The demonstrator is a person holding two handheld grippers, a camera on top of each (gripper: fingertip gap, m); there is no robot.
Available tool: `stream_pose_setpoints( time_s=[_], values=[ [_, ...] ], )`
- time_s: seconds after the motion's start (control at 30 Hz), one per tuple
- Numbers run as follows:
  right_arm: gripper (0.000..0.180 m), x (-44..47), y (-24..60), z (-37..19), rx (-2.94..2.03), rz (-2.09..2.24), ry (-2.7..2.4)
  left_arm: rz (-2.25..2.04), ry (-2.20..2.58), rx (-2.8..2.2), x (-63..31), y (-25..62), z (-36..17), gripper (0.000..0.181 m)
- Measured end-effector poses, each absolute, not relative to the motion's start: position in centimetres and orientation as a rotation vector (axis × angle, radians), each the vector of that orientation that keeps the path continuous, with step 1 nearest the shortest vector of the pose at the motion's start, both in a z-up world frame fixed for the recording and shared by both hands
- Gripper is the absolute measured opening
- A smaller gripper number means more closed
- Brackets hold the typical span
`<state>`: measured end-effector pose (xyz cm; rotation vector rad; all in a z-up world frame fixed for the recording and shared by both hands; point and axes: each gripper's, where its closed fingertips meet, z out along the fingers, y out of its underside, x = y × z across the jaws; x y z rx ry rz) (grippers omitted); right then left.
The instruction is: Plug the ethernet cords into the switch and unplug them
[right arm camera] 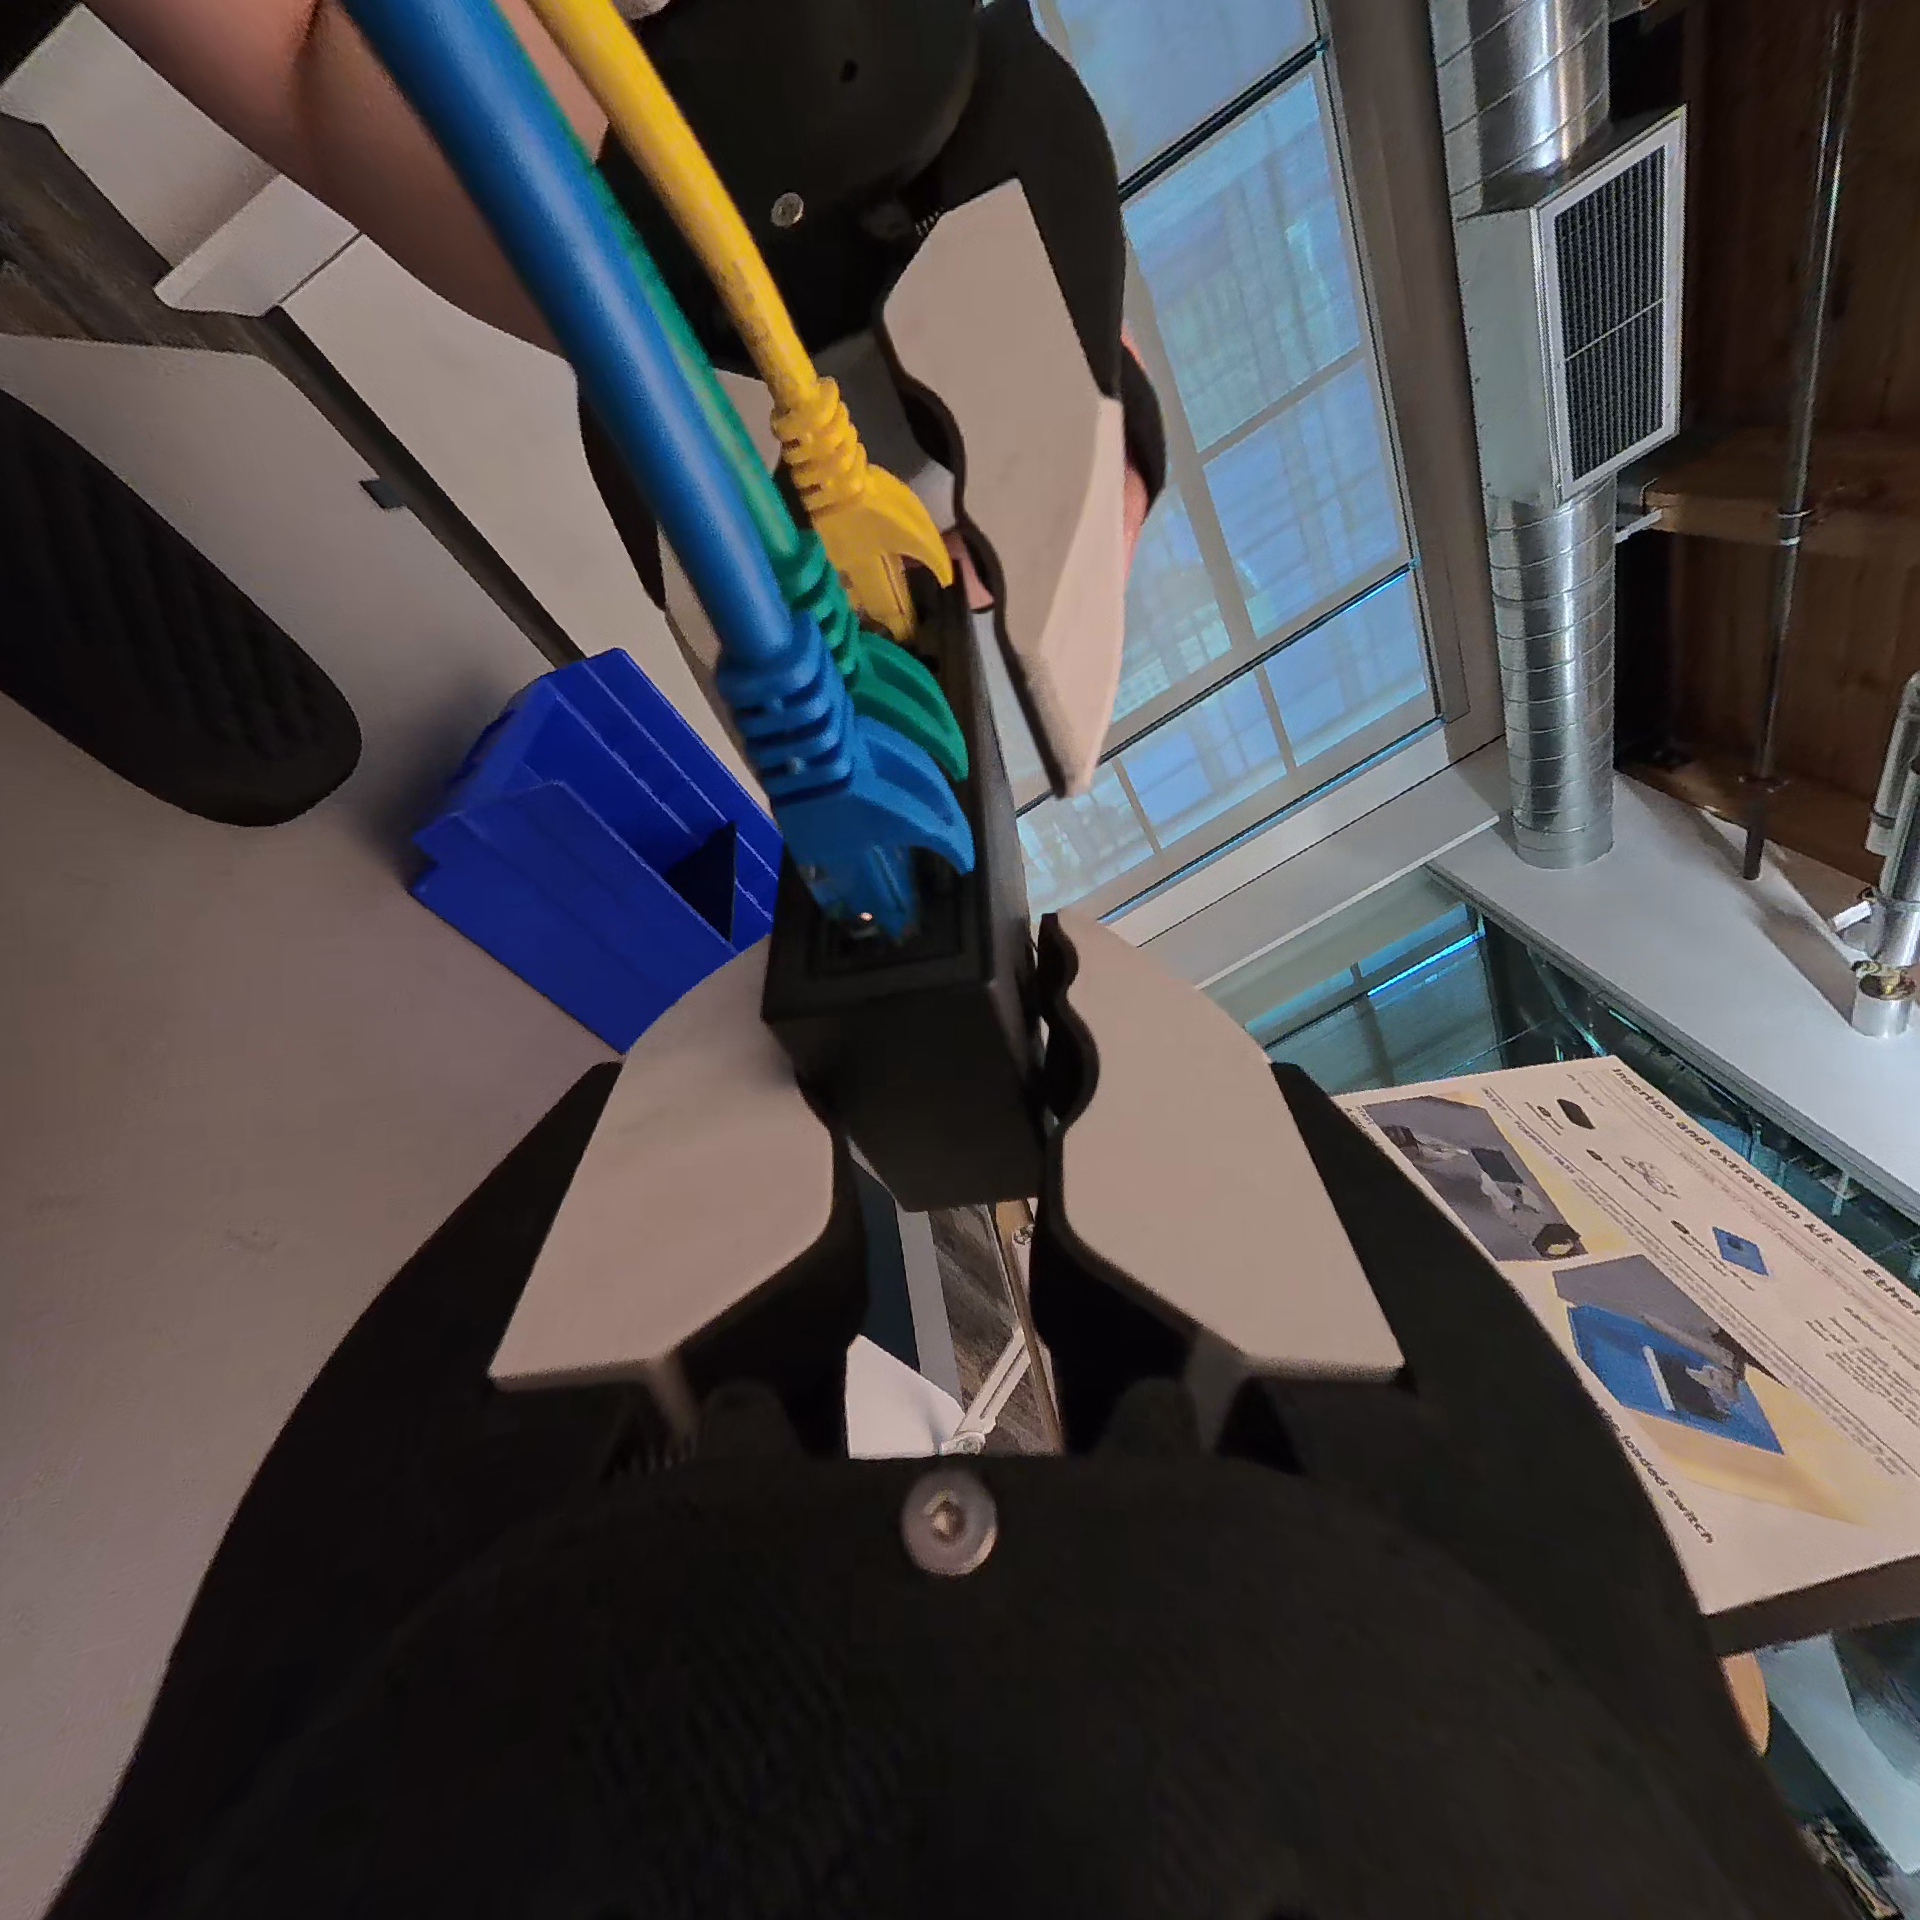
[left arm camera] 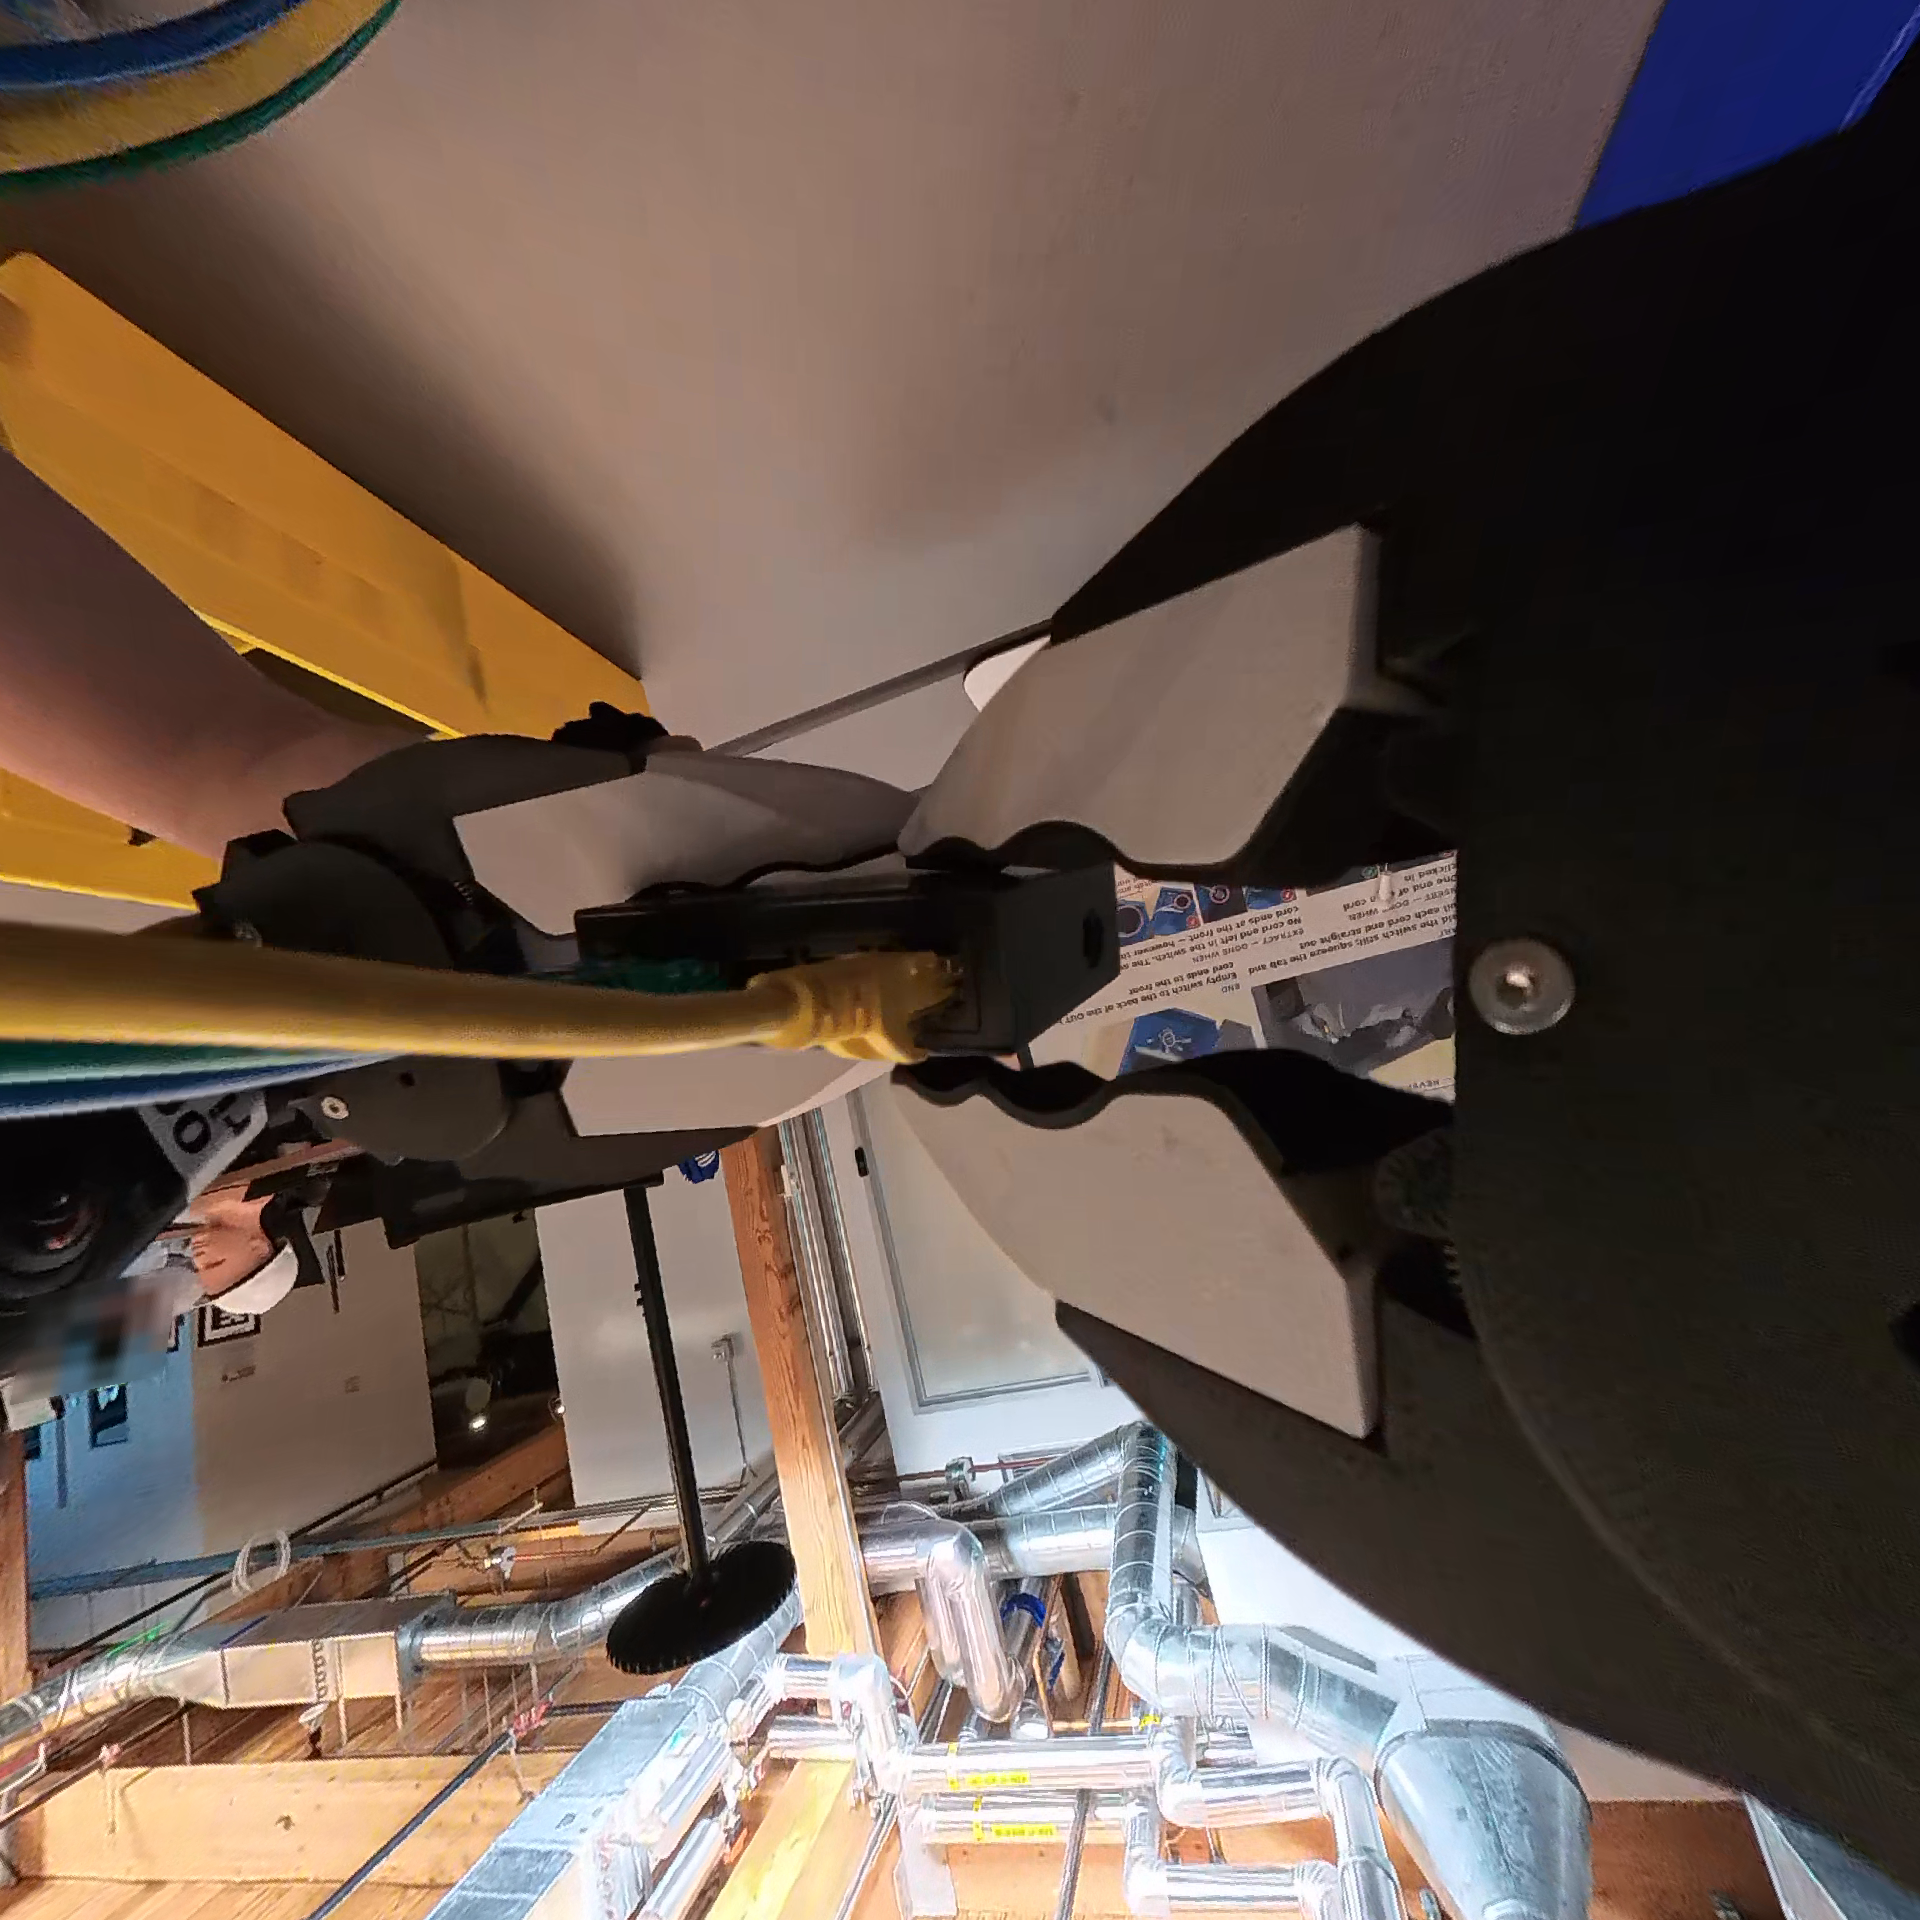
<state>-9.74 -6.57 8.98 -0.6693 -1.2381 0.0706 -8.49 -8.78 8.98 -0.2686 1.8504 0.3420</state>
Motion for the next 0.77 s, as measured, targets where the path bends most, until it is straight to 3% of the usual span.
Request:
stream_pose_setpoints(
  time_s=[0.03, 0.27, 0.5, 0.77],
  values=[
    [0.034, -9.8, -6.6, 8.9, -0.671, 0.069, -1.241, 0.341, 1.851, -0.27, -8.4, -8.8, 9.0, 0.035],
    [0.034, -10.1, -6.3, 8.6, -0.689, 0.058, -1.256, 0.326, 1.859, -0.29, -8.1, -8.6, 8.6, 0.045],
    [0.035, -10.1, -6.2, 8.3, -0.704, 0.067, -1.273, 0.31, 1.865, -0.258, -8.2, -8.7, 7.8, 0.03],
    [0.035, -10.0, -6.1, 8.1, -0.701, 0.039, -1.279, 0.375, 1.898, -0.237, -8.1, -8.4, 7.4, 0.03]
  ],
)
